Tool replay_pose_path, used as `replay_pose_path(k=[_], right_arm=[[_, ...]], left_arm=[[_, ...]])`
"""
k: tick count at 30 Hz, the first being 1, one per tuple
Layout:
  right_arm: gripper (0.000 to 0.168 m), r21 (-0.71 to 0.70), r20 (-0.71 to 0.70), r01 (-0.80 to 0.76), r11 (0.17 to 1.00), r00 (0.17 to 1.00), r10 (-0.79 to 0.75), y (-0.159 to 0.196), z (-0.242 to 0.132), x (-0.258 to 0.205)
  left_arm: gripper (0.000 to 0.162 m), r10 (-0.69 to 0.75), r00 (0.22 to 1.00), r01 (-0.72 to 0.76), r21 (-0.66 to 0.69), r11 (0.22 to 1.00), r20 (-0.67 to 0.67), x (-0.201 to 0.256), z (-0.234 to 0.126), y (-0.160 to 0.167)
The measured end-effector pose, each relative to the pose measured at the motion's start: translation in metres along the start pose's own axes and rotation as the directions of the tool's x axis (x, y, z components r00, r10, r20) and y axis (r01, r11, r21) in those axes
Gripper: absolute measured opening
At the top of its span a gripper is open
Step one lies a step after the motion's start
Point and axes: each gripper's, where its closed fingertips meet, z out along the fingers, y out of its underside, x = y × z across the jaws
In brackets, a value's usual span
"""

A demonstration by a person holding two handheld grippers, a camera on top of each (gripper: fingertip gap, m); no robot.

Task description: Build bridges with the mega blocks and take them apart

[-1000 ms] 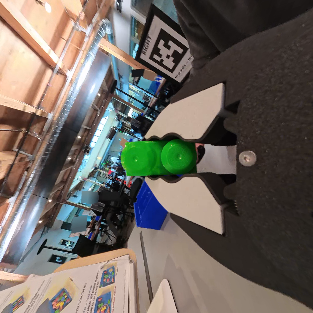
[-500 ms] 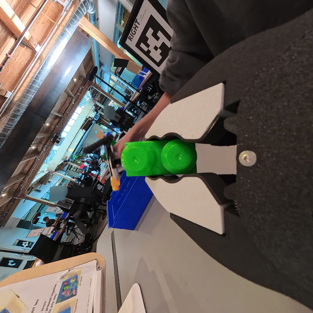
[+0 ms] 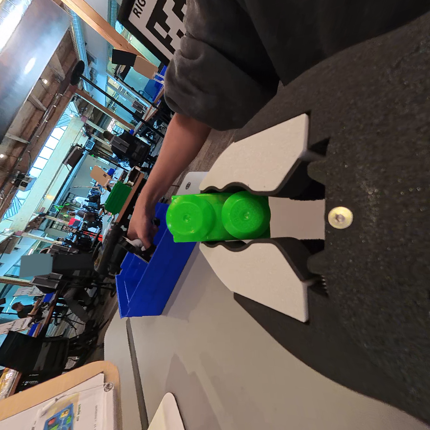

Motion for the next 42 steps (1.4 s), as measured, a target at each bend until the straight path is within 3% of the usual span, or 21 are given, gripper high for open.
replay_pose_path(k=[3,6,9,11,13,14,16,19,22,24,27,30,34,36,38,40,42], right_arm=[[0.049,0.048,-0.031,-0.006,0.999,0.999,0.008,0.003,-0.008,0.005],[0.048,0.332,0.053,-0.057,0.942,0.998,0.041,-0.011,-0.069,-0.020],[0.048,0.663,0.313,-0.121,0.739,0.941,-0.127,-0.012,-0.151,-0.117],[0.048,0.754,0.524,-0.212,0.622,0.766,-0.374,0.013,-0.189,-0.214],[0.046,0.729,0.676,-0.352,0.587,0.507,-0.535,0.046,-0.207,-0.301],[0.048,0.684,0.729,-0.377,0.624,0.397,-0.558,0.061,-0.205,-0.337],[0.053,0.648,0.762,-0.395,0.651,0.340,-0.552,0.068,-0.197,-0.379],[0.062,0.606,0.792,-0.455,0.653,0.271,-0.546,0.054,-0.199,-0.408],[0.063,0.531,0.824,-0.497,0.686,0.114,-0.555,0.050,-0.212,-0.426],[0.061,0.491,0.838,-0.512,0.705,0.056,-0.543,0.053,-0.214,-0.434],[0.038,0.517,0.815,-0.537,0.667,0.071,-0.575,0.058,-0.216,-0.435],[0.036,0.595,0.773,-0.511,0.620,0.154,-0.615,0.062,-0.214,-0.431],[0.035,0.650,0.732,-0.484,0.586,0.190,-0.654,0.066,-0.216,-0.422],[0.035,0.684,0.709,-0.477,0.552,0.257,-0.656,0.063,-0.211,-0.406],[0.035,0.679,0.713,-0.496,0.541,0.269,-0.648,0.063,-0.213,-0.381],[0.035,0.749,0.654,-0.447,0.490,0.378,-0.655,0.063,-0.219,-0.351],[0.036,0.800,0.599,-0.396,0.451,0.484,-0.638,0.060,-0.234,-0.313]], left_arm=[[0.037,-0.025,1.000,0.025,-0.005,1.000,0.008,-0.005,-0.002,0.003],[0.036,-0.021,1.000,0.021,0.002,1.000,0.019,-0.007,-0.009,0.002],[0.036,-0.012,0.999,0.011,0.016,1.000,0.040,-0.010,-0.017,-0.003],[0.036,-0.014,0.999,0.012,0.035,0.999,0.051,-0.013,-0.023,-0.006],[0.036,-0.020,0.998,0.018,0.046,0.999,0.053,-0.015,-0.026,-0.008],[0.037,-0.025,0.998,0.022,0.055,0.998,0.050,-0.016,-0.027,-0.010],[0.036,-0.049,0.999,0.047,0.090,0.995,0.014,-0.013,-0.027,-0.014],[0.037,-0.098,0.990,0.110,0.125,0.986,-0.097,0.001,-0.015,-0.017],[0.037,-0.102,0.988,0.114,0.102,0.988,-0.112,0.006,0.004,-0.007],[0.037,-0.116,0.983,0.129,0.081,0.988,-0.145,0.012,0.016,-0.001],[0.037,-0.118,0.983,0.126,0.050,0.991,-0.144,0.015,0.028,0.009],[0.036,-0.117,0.982,0.117,-0.014,0.993,-0.148,0.018,0.028,0.016],[0.036,-0.088,0.990,0.073,-0.134,0.988,-0.108,0.021,0.021,0.024],[0.036,-0.087,0.993,0.079,-0.094,0.992,-0.081,0.016,0.009,0.011],[0.036,-0.072,0.997,0.069,-0.078,0.995,-0.038,0.006,-0.014,-0.002],[0.036,0.000,1.000,0.001,-0.101,0.995,0.012,0.001,-0.033,-0.005],[0.036,0.024,0.999,-0.027,-0.078,0.997,-0.028,0.011,-0.042,-0.011]])
